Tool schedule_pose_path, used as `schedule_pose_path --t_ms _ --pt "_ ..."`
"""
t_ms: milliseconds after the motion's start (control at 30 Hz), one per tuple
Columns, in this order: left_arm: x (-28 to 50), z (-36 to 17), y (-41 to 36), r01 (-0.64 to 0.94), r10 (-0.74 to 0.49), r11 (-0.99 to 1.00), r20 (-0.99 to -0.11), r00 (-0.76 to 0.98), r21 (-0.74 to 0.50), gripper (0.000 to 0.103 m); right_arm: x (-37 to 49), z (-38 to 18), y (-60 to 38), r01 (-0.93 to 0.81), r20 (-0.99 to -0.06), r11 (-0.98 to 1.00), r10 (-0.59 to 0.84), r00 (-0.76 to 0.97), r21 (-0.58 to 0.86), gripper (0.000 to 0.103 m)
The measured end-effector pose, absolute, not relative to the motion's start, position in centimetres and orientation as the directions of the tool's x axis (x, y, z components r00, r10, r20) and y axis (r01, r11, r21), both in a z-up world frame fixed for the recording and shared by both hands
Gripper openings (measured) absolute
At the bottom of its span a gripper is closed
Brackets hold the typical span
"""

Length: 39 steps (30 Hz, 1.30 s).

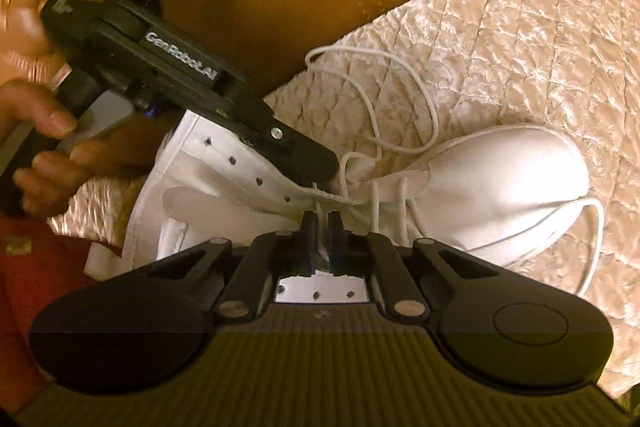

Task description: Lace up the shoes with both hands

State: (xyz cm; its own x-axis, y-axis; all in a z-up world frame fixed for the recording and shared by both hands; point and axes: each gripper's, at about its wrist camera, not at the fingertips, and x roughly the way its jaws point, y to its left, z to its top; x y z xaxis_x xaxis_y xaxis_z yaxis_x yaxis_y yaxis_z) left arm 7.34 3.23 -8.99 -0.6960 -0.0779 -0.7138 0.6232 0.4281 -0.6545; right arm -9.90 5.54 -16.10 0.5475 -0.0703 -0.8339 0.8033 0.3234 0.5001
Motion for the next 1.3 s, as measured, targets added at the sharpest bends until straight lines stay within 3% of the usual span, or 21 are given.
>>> schedule_pose_path --t_ms 533,700,767,833,1167,1300 --pt "8.9 -11.9 4.9 0.443 -0.175 0.610 -0.657 -0.733 -0.657 0.025 -11.2 -17.5 6.1 0.783 -0.760 0.183 -0.190 0.622 0.595 0.008" --pt "9.6 -13.9 3.9 0.343 -0.123 0.668 -0.553 -0.824 -0.661 0.026 -11.4 -17.4 6.5 0.778 -0.749 0.178 -0.209 0.628 0.602 0.008" --pt "10.4 -14.0 3.5 0.365 -0.115 0.662 -0.570 -0.814 -0.654 0.025 -11.6 -17.5 6.5 0.774 -0.745 0.174 -0.211 0.633 0.608 0.007" --pt "10.6 -13.8 3.2 0.394 -0.095 0.649 -0.583 -0.807 -0.651 0.018 -11.7 -17.6 6.6 0.771 -0.740 0.172 -0.214 0.637 0.613 0.007" --pt "8.0 -12.4 3.2 0.520 -0.027 0.557 -0.639 -0.768 -0.648 0.017 -11.9 -17.6 7.1 0.768 -0.736 0.178 -0.220 0.640 0.615 0.008" --pt "7.3 -11.5 3.1 0.580 -0.026 0.492 -0.676 -0.736 -0.650 0.008 -11.8 -17.7 7.2 0.767 -0.734 0.173 -0.222 0.641 0.618 0.008"
